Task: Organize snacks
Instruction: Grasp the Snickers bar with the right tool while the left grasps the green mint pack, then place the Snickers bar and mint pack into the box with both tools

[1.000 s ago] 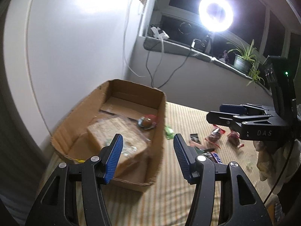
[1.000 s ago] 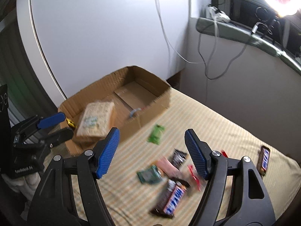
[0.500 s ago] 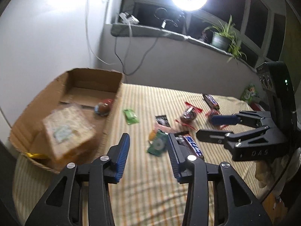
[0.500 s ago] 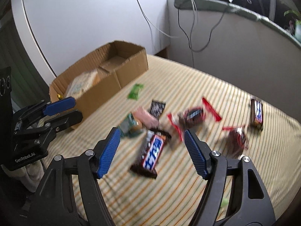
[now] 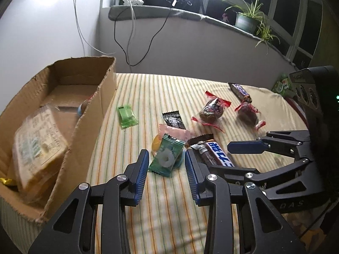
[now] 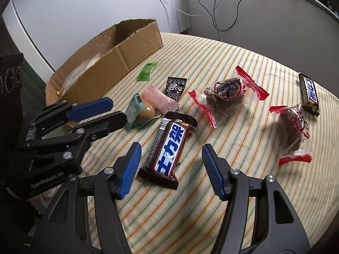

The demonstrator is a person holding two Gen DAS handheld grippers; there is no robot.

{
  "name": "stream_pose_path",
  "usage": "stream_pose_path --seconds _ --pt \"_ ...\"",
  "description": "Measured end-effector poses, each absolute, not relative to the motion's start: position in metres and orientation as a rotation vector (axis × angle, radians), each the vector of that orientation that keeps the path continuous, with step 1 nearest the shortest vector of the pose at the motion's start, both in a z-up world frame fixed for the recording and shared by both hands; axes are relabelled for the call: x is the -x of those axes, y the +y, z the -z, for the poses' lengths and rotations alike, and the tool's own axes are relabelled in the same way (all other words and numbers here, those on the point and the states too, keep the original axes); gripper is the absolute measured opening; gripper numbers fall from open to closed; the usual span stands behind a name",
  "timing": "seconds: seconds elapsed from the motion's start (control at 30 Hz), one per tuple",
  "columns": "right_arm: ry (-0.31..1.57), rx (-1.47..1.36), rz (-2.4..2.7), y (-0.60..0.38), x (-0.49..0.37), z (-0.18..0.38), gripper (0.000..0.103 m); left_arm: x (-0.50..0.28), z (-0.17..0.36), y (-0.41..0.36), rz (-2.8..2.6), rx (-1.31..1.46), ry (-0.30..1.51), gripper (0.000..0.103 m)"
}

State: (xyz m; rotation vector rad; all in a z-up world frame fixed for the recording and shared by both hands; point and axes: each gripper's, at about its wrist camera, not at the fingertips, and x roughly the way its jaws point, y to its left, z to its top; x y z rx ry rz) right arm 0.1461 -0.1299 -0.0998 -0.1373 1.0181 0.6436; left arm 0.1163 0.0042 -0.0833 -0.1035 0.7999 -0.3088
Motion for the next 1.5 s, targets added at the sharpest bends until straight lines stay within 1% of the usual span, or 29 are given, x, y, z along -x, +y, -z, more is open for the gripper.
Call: stream_pose_path --seconds 0.03,0.07,0.1,0.23,0.27,0.3,0.37,0.4,0.47,0.6,0.97,1.2,1.5 --pt "1.023 0.138 -0.643 -0.129 -0.147 0.101 0.062 -0.118 0.085 0.004 0.305 0.099 0.804 0.033" --pt "1.029 0.140 -0.642 -0.128 -0.149 0.103 0.057 -0.120 0.087 0.003 0.302 0.096 0.808 0.033" --pt "1.032 0.145 -0.640 -0.127 -0.150 0.105 0.054 -0.122 0.089 0.004 0.303 0.096 0.813 0.033" --pt "1.031 0.166 -0.638 -0.124 -0.151 0.105 0.051 -0.128 0.095 0.002 0.315 0.094 0.837 0.033" --pt "1.030 0.173 -0.636 -0.123 -0.151 0.105 0.047 -0.127 0.095 0.000 0.320 0.089 0.839 0.033" --pt "1.030 0.179 -0.633 -0.122 -0.151 0.105 0.042 -0.128 0.095 -0.001 0.326 0.084 0.843 0.032" --pt "1.029 0.192 -0.630 -0.121 -0.151 0.105 0.035 -0.128 0.096 -0.002 0.332 0.078 0.849 0.025" --pt "1.033 0.191 -0.632 -0.121 -0.151 0.105 0.034 -0.128 0.097 -0.002 0.333 0.079 0.851 0.022" --pt "1.034 0.191 -0.631 -0.122 -0.151 0.105 0.034 -0.128 0.097 -0.002 0.332 0.082 0.853 0.020" --pt "1.036 0.191 -0.624 -0.121 -0.152 0.105 0.031 -0.128 0.097 -0.001 0.331 0.074 0.850 0.020" --pt "1.024 0.177 -0.619 -0.128 -0.146 0.099 0.031 -0.118 0.085 0.006 0.329 0.094 0.808 0.020" --pt "0.984 0.172 -0.618 -0.130 -0.139 0.079 0.031 -0.106 0.068 0.020 0.319 0.122 0.759 0.020" --pt "0.907 0.174 -0.647 -0.110 -0.144 0.040 0.031 -0.091 0.047 0.060 0.255 0.156 0.690 0.020"
